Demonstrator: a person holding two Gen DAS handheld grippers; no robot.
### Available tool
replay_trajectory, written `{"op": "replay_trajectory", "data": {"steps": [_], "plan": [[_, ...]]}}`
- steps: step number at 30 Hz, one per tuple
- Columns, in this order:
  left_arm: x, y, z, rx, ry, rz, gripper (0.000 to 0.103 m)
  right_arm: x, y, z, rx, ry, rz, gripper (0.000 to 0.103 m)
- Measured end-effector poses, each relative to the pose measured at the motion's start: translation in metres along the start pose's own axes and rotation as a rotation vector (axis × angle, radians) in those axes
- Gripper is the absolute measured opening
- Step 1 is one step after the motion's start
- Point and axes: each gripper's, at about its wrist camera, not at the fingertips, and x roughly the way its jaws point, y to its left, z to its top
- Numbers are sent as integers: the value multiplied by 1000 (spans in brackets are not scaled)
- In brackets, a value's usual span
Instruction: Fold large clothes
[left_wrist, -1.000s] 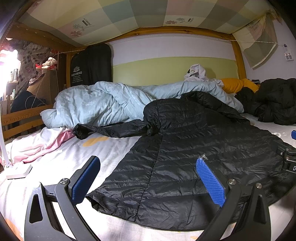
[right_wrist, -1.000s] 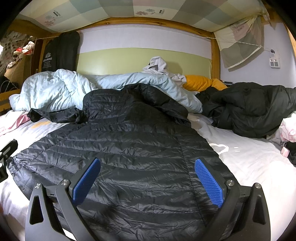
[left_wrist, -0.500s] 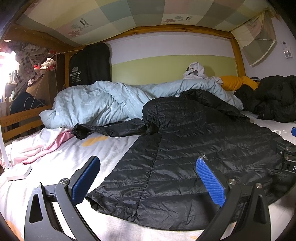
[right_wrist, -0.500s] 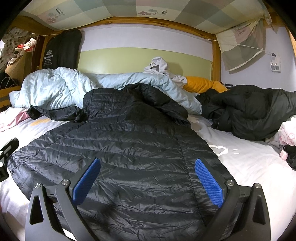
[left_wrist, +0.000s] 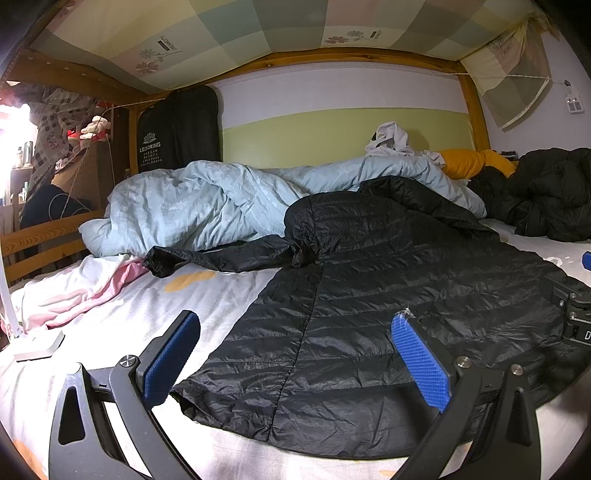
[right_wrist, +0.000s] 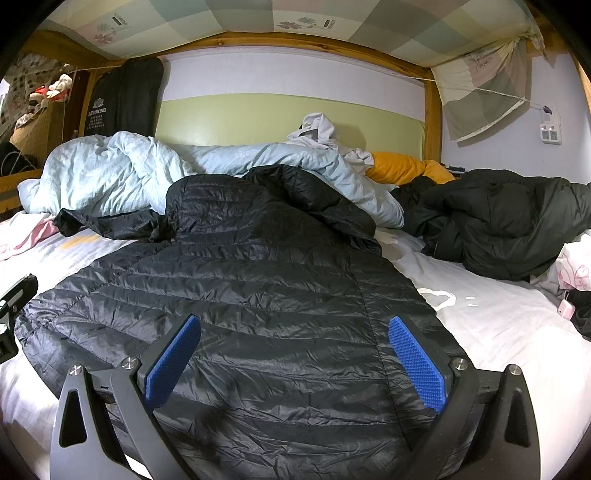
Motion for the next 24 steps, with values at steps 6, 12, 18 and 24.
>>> {"op": "replay_trajectory", "data": {"steps": [6,12,18,24], "plan": [[0,0,0,0,0,0,103,0,1,0,-2,0,-2,103],[0,0,1,1,2,0,103,1,0,1,-5,0,-1,103],[0,-1,0,2,2,0,103,2,1,0,-5,8,-3,103],[0,-1,1,4,2,0,103,2,1,0,-5,12,-2,103]]}}
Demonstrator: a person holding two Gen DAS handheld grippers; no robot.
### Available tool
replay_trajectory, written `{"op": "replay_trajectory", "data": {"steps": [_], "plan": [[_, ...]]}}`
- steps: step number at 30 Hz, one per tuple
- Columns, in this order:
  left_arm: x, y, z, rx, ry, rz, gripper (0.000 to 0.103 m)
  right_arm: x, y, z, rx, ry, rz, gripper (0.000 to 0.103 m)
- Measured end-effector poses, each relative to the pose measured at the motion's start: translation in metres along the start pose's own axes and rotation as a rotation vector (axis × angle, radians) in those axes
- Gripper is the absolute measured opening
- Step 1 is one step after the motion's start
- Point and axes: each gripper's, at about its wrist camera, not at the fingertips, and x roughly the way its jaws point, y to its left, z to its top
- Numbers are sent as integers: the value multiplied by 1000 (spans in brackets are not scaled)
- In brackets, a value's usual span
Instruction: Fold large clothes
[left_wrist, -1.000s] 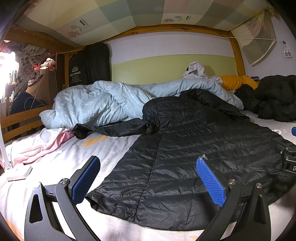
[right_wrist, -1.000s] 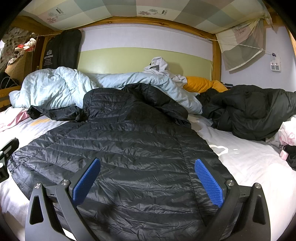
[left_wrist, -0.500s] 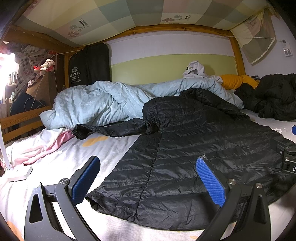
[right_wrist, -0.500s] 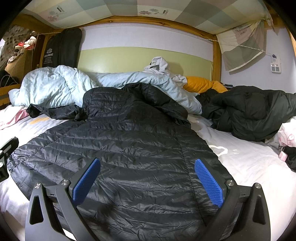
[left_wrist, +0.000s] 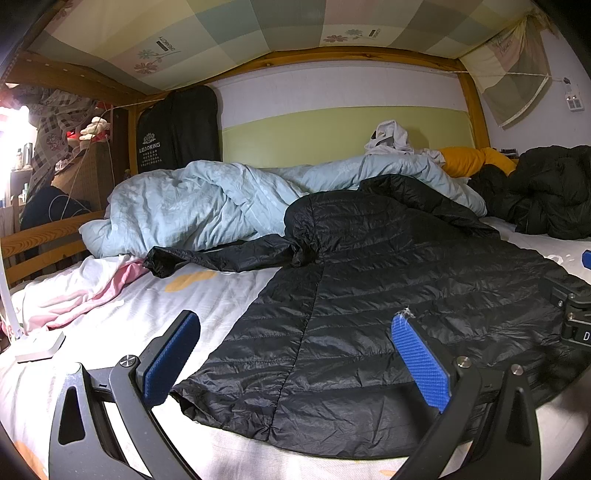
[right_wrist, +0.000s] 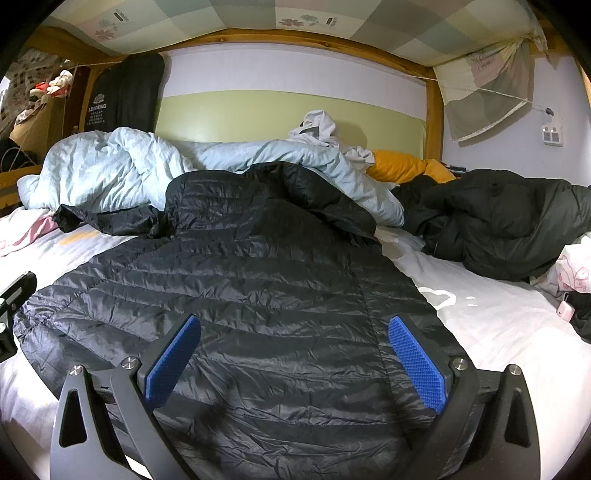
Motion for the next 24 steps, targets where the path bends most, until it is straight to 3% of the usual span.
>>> {"op": "replay_trajectory", "data": {"steps": [24], "plan": [[-1,0,0,6,2,1,103,5,-1,-2,-14,14,-3,103]]}}
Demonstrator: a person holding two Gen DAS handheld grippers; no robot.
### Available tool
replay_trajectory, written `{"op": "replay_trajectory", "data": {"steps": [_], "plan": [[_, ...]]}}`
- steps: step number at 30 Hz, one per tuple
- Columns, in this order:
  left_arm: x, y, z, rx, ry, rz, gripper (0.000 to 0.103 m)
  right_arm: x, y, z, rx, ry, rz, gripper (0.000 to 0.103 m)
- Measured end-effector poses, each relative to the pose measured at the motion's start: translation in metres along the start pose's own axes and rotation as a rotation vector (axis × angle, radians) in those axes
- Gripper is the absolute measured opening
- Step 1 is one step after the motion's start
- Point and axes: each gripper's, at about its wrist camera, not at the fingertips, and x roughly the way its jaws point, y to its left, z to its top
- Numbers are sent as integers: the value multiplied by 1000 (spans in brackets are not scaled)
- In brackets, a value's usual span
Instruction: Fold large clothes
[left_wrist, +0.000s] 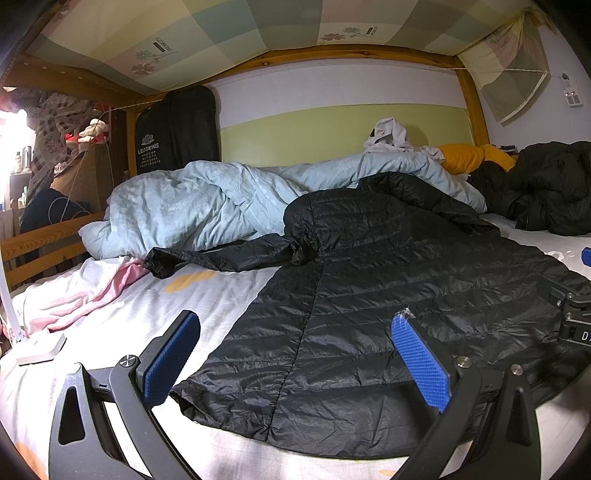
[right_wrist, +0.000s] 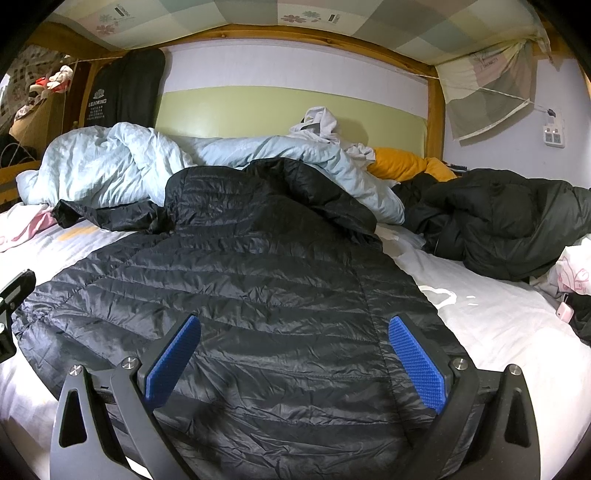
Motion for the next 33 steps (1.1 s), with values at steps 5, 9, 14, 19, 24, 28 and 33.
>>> {"op": "replay_trajectory", "data": {"steps": [5,9,14,19,24,28,33], "plan": [[0,0,0,2,1,0,103,1,-1,0,-1,0,-1,103],[0,-1,0,2,2,0,103,0,-1,0,-3,-1,-3,103],[-1,0,0,10,-1,5,103,0,-2,0,-6,-1,-5,103],[-1,5,0,6,5,9,103,0,-1,0,-7,-1,-4,103],[0,5,1,11,7,9,103,0,1,1,-5,-7,-13,103],[0,8,0,19,14,2,103,-3,-3,1,-9,-13,-17,103],[-1,4,2,26,14,-20,103,-8,-2,2,-34,-24,-9,103]]}}
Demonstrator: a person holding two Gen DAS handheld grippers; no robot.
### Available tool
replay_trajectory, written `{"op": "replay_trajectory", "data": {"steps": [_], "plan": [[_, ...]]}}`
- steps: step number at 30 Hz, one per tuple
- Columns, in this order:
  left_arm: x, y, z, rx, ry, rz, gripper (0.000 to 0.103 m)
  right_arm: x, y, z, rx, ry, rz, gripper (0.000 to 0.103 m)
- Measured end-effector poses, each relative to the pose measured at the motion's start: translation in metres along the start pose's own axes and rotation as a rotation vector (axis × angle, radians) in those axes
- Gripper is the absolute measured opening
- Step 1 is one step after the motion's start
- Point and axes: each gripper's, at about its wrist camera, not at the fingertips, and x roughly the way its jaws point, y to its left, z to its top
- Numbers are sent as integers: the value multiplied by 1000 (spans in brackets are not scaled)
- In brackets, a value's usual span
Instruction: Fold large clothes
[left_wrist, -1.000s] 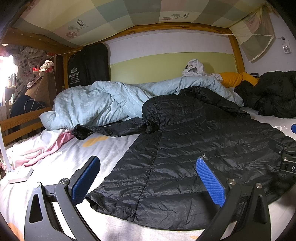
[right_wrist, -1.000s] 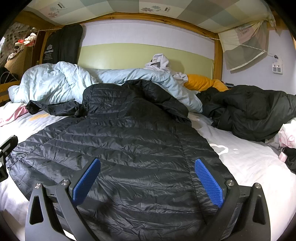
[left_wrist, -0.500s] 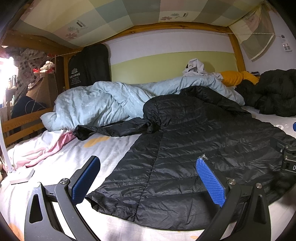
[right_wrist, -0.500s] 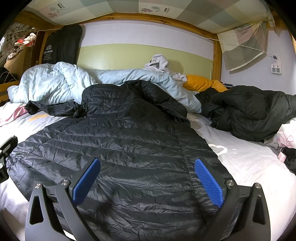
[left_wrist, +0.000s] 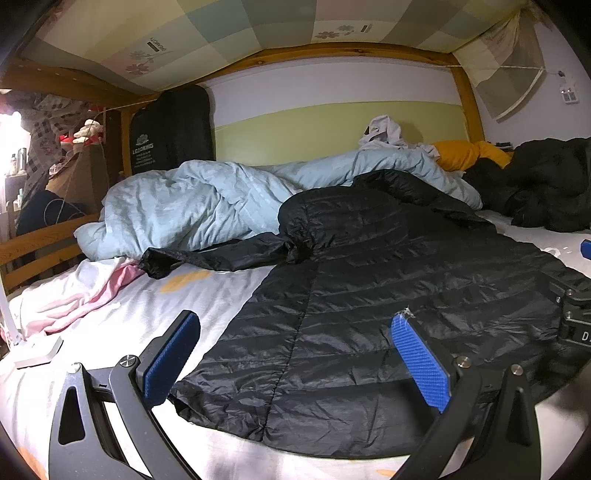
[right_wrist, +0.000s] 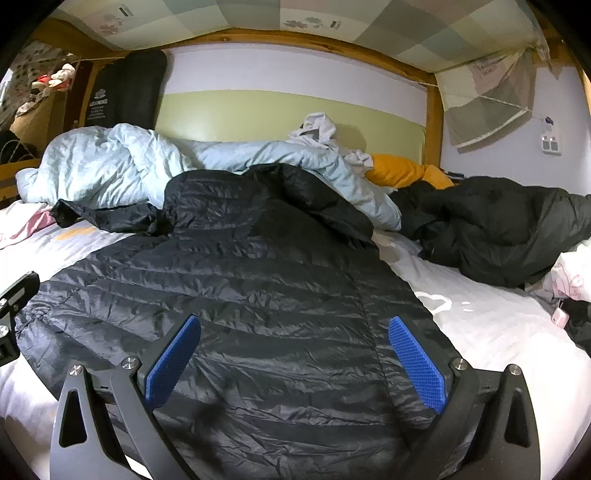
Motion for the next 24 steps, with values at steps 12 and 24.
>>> {"op": "replay_trajectory", "data": {"steps": [12,24], "plan": [[-75,-5,55,63,-12,-9,102,-63,-20,38,104,-53,139,103],[-106,-3,60,22,17,-58,98,-107,-9,23,-10,29,211,103]]}}
